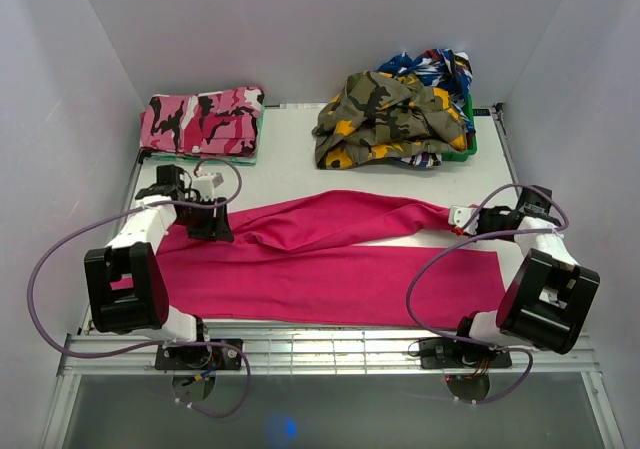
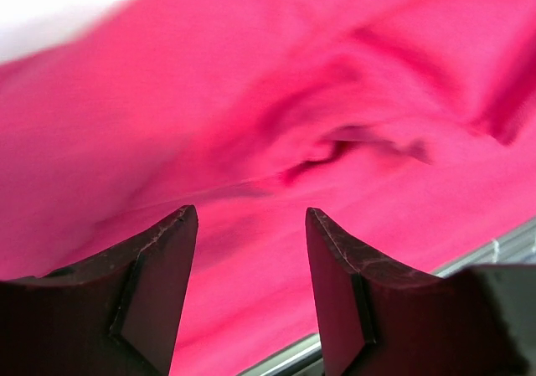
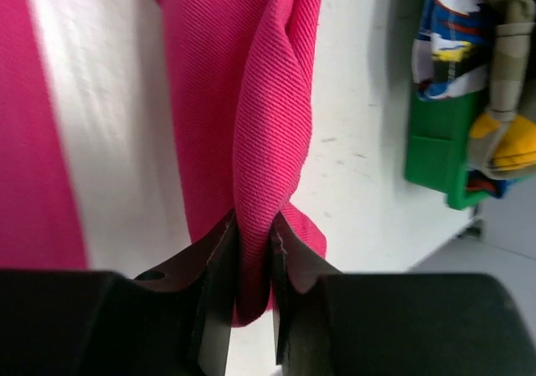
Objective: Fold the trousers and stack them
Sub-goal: Flatten the trousers out
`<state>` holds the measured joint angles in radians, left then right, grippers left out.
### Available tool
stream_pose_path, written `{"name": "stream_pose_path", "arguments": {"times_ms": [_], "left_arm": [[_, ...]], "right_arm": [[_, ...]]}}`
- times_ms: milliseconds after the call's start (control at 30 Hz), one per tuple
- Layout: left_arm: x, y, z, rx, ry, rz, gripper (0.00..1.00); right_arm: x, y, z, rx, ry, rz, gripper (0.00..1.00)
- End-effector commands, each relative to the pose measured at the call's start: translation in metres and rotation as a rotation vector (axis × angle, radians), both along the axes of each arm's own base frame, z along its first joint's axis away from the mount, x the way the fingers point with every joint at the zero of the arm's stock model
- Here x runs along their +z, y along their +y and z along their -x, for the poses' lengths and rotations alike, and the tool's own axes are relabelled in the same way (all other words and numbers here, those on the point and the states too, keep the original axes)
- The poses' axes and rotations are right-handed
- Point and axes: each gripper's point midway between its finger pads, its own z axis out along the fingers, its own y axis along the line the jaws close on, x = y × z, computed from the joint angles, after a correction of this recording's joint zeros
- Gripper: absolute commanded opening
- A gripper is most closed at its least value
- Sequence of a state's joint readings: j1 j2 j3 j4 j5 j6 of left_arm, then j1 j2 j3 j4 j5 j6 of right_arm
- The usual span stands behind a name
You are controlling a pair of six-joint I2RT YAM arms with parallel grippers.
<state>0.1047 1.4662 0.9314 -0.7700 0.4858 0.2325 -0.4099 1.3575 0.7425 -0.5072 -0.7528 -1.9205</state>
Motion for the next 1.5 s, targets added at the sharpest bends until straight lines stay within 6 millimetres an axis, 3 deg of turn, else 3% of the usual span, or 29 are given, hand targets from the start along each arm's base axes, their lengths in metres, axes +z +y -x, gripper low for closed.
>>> {"name": "stream_pose_path", "arguments": {"times_ms": [0,33,100,167,233,400,433,467,500,533,567,600,633,700,733,767,800,867,933,967,1000,1167,1200,1300,1333,1367,1467], "left_arm": [[0.015,0.027,-0.019,0.032,-0.061,-0.071,0.65],[0.015,0.033,-0.022,0.043,-0.061,-0.086,0.65],[0.02,0.047,-0.027,0.071,-0.065,-0.1,0.64],[0.029,0.064,-0.035,0.112,-0.096,-0.133,0.64],[0.035,0.083,-0.035,0.154,-0.109,-0.182,0.64],[0.038,0.126,-0.016,0.27,-0.059,-0.287,0.64],[0.042,0.139,-0.01,0.31,-0.058,-0.308,0.64],[0.039,0.15,-0.001,0.342,-0.035,-0.347,0.64],[0.039,0.155,0.005,0.361,-0.024,-0.361,0.64],[0.041,0.163,0.012,0.39,-0.023,-0.375,0.64],[0.034,0.166,0.022,0.402,0.007,-0.394,0.64],[0.031,0.169,0.026,0.401,0.015,-0.404,0.64],[0.027,0.173,0.032,0.413,0.032,-0.416,0.64],[0.012,0.179,0.04,0.427,0.067,-0.437,0.64],[0.004,0.183,0.041,0.441,0.084,-0.433,0.64],[-0.001,0.185,0.039,0.447,0.087,-0.428,0.64],[-0.003,0.187,0.031,0.45,0.065,-0.419,0.64],[-0.013,0.189,0.019,0.459,0.065,-0.386,0.63],[-0.007,0.195,-0.005,0.469,-0.001,-0.366,0.63],[-0.006,0.197,-0.013,0.48,-0.015,-0.355,0.63],[-0.008,0.201,-0.022,0.487,-0.029,-0.35,0.62],[0.019,0.214,-0.073,0.517,-0.199,-0.312,0.62],[0.025,0.219,-0.085,0.531,-0.242,-0.313,0.62],[0.038,0.23,-0.114,0.572,-0.318,-0.29,0.63],[0.034,0.234,-0.122,0.59,-0.316,-0.281,0.63],[0.043,0.24,-0.134,0.6,-0.346,-0.277,0.63],[0.049,0.239,-0.154,0.621,-0.379,-0.209,0.63]], "right_arm": [[0.036,-0.029,-0.061,-0.001,-0.299,0.185,0.26],[0.034,-0.035,-0.067,-0.022,-0.292,0.204,0.29],[0.051,-0.042,-0.084,-0.069,-0.32,0.209,0.33],[0.065,-0.055,-0.097,-0.123,-0.349,0.24,0.49],[0.08,-0.07,-0.107,-0.189,-0.398,0.284,0.76],[0.116,-0.098,-0.117,-0.362,-0.398,0.286,0.95],[0.117,-0.099,-0.112,-0.405,-0.355,0.248,0.96],[0.119,-0.098,-0.11,-0.421,-0.323,0.22,0.9],[0.141,-0.098,-0.112,-0.44,-0.324,0.194,0.9],[0.128,-0.087,-0.096,-0.459,-0.194,0.112,0.9],[0.13,-0.077,-0.09,-0.452,-0.141,0.076,0.9],[0.148,-0.069,-0.087,-0.447,-0.125,0.045,0.9],[0.132,-0.045,-0.063,-0.422,0.032,-0.019,0.9],[0.127,-0.021,-0.039,-0.395,0.159,-0.073,0.9],[0.115,-0.003,-0.014,-0.381,0.285,-0.111,0.9],[0.108,0.013,-0.003,-0.355,0.342,-0.125,0.9],[0.1,0.022,0.01,-0.349,0.393,-0.13,0.9],[0.066,0.041,0.046,-0.335,0.553,-0.135,0.9],[0.045,0.048,0.068,-0.33,0.625,-0.123,0.93],[0.025,0.052,0.086,-0.335,0.691,-0.116,0.93],[0.018,0.052,0.087,-0.361,0.69,-0.121,0.93],[-0.031,0.041,0.115,-0.44,0.796,-0.042,0.96],[-0.039,0.036,0.112,-0.45,0.787,-0.018,0.96],[-0.056,0.018,0.114,-0.491,0.8,0.078,0.98],[-0.058,0.016,0.113,-0.493,0.801,0.086,0.98],[-0.06,0.015,0.113,-0.496,0.805,0.094,0.99],[-0.068,0.007,0.113,-0.505,0.804,0.137,0.99]]}}
